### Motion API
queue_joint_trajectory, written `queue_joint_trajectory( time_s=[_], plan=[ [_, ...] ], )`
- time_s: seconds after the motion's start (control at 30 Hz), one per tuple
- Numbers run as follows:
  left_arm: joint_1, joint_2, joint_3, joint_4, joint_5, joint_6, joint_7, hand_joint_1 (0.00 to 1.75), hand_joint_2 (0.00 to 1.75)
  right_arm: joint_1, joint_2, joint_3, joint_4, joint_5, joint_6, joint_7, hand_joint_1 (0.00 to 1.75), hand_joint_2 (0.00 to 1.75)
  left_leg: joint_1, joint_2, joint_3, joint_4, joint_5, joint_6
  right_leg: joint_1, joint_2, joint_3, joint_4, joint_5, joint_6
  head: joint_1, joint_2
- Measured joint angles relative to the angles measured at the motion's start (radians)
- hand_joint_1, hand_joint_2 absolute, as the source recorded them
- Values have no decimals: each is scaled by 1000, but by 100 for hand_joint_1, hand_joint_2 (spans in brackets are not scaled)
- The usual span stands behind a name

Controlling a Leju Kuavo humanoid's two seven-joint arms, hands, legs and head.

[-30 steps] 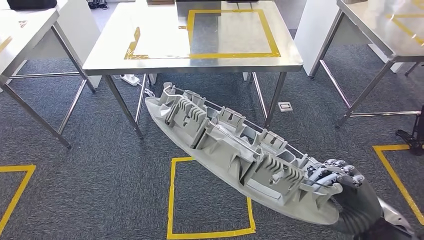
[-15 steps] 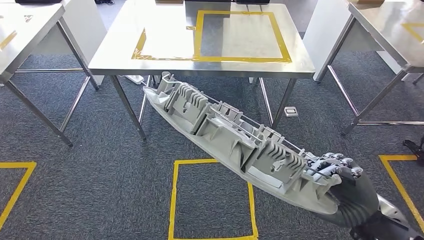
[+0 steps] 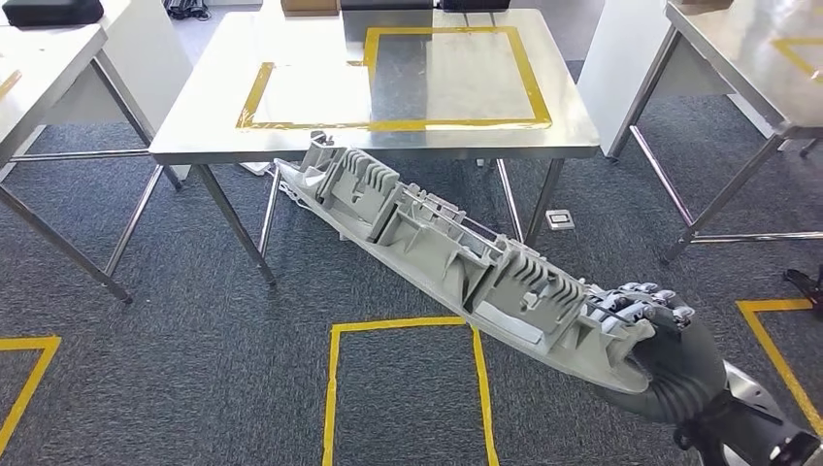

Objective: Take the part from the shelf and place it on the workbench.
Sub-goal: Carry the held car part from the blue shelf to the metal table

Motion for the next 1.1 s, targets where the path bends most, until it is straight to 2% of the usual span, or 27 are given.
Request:
queue_joint_trajectory(
  time_s=[0.03, 0.07, 0.17, 0.2, 0.23, 0.3, 0.33, 0.37, 0.4, 0.47, 0.5, 0.53, 0.6, 0.7, 0.73, 0.77, 0.83, 0.87, 0.9, 0.93, 0.97, 1.0, 1.03, 1.1],
  plan=[
    [0, -1, 0, 0, -2, 0, 0, 0, 0, -1, 0, 1, 0, 2, 1, 3, 175, 175, -1, 0, 14, -37, 11, 5, 2, 1, 3, 1, -7, 5, 0, 0],
    [0, -3, 0, 1, -4, 0, 0, 0, 0, -3, 0, 3, 0, 4, 2, 7, 175, 175, -2, 0, 19, -52, 8, 12, 4, 2, 4, 1, -11, 11, 0, 0],
    [0, -6, 0, 1, -11, 0, 0, 0, 0, -6, 0, 10, 0, 8, 3, 20, 175, 175, -2, -2, 27, -59, -3, 32, 3, 1, 6, 4, -23, 28, 2, 0],
    [0, -6, 0, 1, -13, 0, 1, 0, 0, -9, -1, 13, 0, 6, 2, 23, 175, 175, 0, -2, 31, -62, -5, 39, 2, 1, -3, 27, -35, 34, 4, 0],
    [-1, -6, 0, 1, -14, 0, 1, 0, 0, -12, -1, 15, 0, 3, 2, 25, 175, 175, 2, -2, 36, -64, -9, 44, 0, 0, -27, 73, -56, 39, 6, 0],
    [-1, -5, 0, 0, -16, 1, 2, 0, 0, -16, -2, 20, 1, -5, 2, 29, 175, 175, 2, -1, 45, -64, -18, 50, -2, 0, -109, 210, -103, 46, 10, 0],
    [-1, -5, 0, 0, -17, 2, 3, 0, 0, -16, -3, 21, 2, -10, 2, 29, 175, 175, 1, -2, 51, -64, -23, 51, -3, 0, -149, 266, -112, 47, 10, 0],
    [0, -4, 0, 0, -19, 2, 3, 0, 0, -15, -4, 22, 3, -15, 1, 29, 175, 175, 1, -2, 58, -64, -29, 50, -3, 0, -175, 290, -102, 48, 11, 0],
    [0, -4, 0, 0, -23, 2, 3, 0, 0, -14, -7, 23, 4, -20, 0, 27, 175, 175, 1, -3, 67, -64, -36, 49, -3, 0, -181, 275, -69, 47, 12, 0],
    [2, -4, 0, 0, -30, 0, 3, 0, 0, -7, -13, 21, 4, -26, -3, 19, 175, 175, 1, -5, 87, -64, -51, 45, -2, -1, -145, 151, 29, 39, 14, 0],
    [1, -4, 0, 0, -32, 0, 2, 0, 0, 0, -15, 19, 4, -26, -5, 13, 175, 175, 0, -7, 95, -64, -58, 41, 1, -2, -122, 86, 62, 34, 15, 0],
    [1, -5, 0, 0, -33, -1, 0, 0, 0, 7, -15, 18, 3, -24, -8, 6, 175, 175, -1, -8, 99, -64, -63, 36, 4, -2, -105, 41, 78, 29, 17, 0],
    [0, -5, 0, 0, -33, -2, -4, 0, 0, 24, -15, 15, 1, -14, -12, -7, 175, 175, -2, -9, 102, -69, -69, 23, 10, 0, -94, 15, 71, 20, 17, 0],
    [-1, -6, 0, -1, -34, -4, -8, 0, 0, 41, -15, 14, -1, -2, -13, -20, 175, 175, -3, -5, 102, -54, -86, 6, 2, 2, -81, 1, 65, 5, 15, 0],
    [-1, -6, 0, -1, -34, -5, -9, 0, 0, 44, -15, 13, -1, -1, -13, -23, 175, 175, -3, -3, 87, -18, -104, 2, -1, 2, -73, -3, 63, -1, 12, 0],
    [-1, -7, 0, -1, -35, -6, -9, 0, 0, 45, -15, 13, -1, 0, -13, -24, 175, 175, -2, -3, 58, 38, -127, 0, -2, 1, -67, -5, 59, -6, 10, 0],
    [2, -7, 0, -1, -38, -7, -9, 0, 0, 47, -15, 14, -1, 0, -12, -26, 175, 175, 0, -2, -17, 164, -168, -5, -1, 0, -55, -4, 48, -11, 7, 0],
    [3, -7, 0, -1, -40, -7, -9, 0, 0, 49, -14, 13, -1, 0, -12, -26, 175, 175, 0, -2, -43, 198, -166, -6, -1, 1, -48, -4, 42, -11, 7, 0],
    [5, -7, 0, -1, -43, -7, -9, 0, 0, 51, -14, 13, -1, 0, -12, -26, 175, 175, 0, -2, -52, 195, -144, -7, -1, 1, -39, -4, 35, -10, 6, 0],
    [6, -6, 0, -1, -45, -7, -9, 0, 0, 53, -14, 13, -1, 0, -12, -26, 175, 175, 1, -2, -42, 155, -104, -7, -1, 2, -29, -3, 28, -8, 5, 0],
    [6, -6, 0, -1, -47, -7, -10, 0, 0, 54, -14, 13, -1, 0, -12, -26, 175, 175, 1, -1, -19, 88, -57, -5, -2, 2, -19, -3, 20, -5, 4, 0],
    [6, -5, 0, -1, -49, -7, -11, 0, 0, 55, -13, 13, -1, 1, -12, -27, 175, 175, 0, -1, 7, 25, -25, -3, 0, 3, -11, -1, 11, 0, 3, 0],
    [6, -5, 0, -1, -50, -8, -14, 0, 0, 55, -12, 13, -1, 2, -13, -27, 175, 175, 0, -1, 27, -23, -6, 2, 2, 3, -6, 1, 4, 5, 3, 0],
    [6, -5, 0, -1, -55, -10, -19, 0, 0, 57, -7, 11, -3, 9, -17, -26, 175, 175, -4, -2, 42, -56, -10, 16, 5, 4, -3, 3, -1, 18, 3, 0]
  ],
)
